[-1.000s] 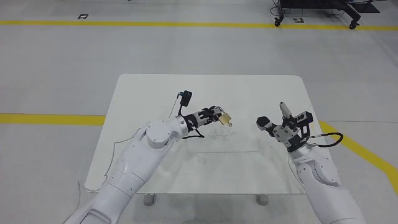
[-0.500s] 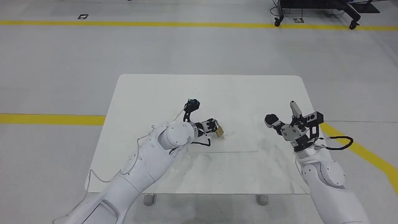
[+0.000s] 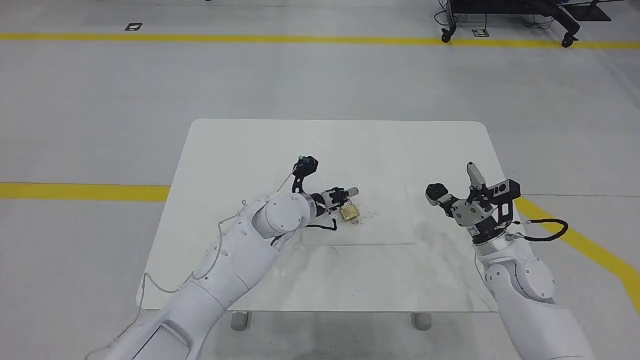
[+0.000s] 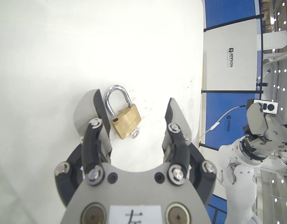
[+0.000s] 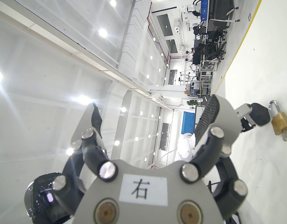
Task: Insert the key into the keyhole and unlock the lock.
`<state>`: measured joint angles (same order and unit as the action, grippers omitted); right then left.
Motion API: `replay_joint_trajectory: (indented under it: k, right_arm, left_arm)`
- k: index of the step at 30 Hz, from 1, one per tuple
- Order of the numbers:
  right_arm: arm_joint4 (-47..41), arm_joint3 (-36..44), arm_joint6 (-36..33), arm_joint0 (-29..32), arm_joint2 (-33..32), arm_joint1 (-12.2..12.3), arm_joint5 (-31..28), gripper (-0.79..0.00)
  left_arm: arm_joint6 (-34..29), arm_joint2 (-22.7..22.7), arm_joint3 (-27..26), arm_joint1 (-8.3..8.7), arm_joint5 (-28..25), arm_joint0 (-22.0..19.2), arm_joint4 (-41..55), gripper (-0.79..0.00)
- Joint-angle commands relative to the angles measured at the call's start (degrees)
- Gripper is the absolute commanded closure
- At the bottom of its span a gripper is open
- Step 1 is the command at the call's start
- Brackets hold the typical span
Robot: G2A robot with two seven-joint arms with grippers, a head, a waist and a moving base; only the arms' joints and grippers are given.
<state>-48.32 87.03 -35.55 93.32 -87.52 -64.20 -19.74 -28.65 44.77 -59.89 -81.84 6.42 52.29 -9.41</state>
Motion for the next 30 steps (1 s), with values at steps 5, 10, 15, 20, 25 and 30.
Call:
replay_joint_trajectory:
  k: [5,10,15,20,25,30]
  right_arm:
    - [0.00,0.00,0.00,0.00,0.00,0.00,0.00,-0.785]
    - [0.00,0.00,0.00,0.00,0.00,0.00,0.00,-0.785]
    - [0.14,0.38,0.57,-0.14,-0.04,-0.05,0.01,-0.785]
    - [-7.99,1.80,3.10,-0.85,-5.43,-0.41,-7.38,-0.785]
    - [-15.82,2.39,6.45,-0.86,-12.15,-0.72,-14.75,-0.785]
    - [-15.83,2.39,6.46,-0.86,-12.17,-0.72,-14.76,-0.784]
  left_arm:
    - [5.22,3.48,-8.43,1.70,-8.57,4.32,-4.80,-0.785]
    - [22.13,9.20,-20.61,4.36,-18.52,12.40,-19.94,-0.785]
    - [27.98,14.61,-27.49,5.82,-20.06,19.12,-23.11,-0.785]
    - [27.98,14.61,-27.49,5.82,-20.06,19.12,-23.11,-0.785]
    - [27.98,14.61,-27.49,5.82,-20.06,19.12,-23.11,-0.785]
    - [27.97,14.61,-27.49,5.81,-20.06,19.12,-23.11,-0.785]
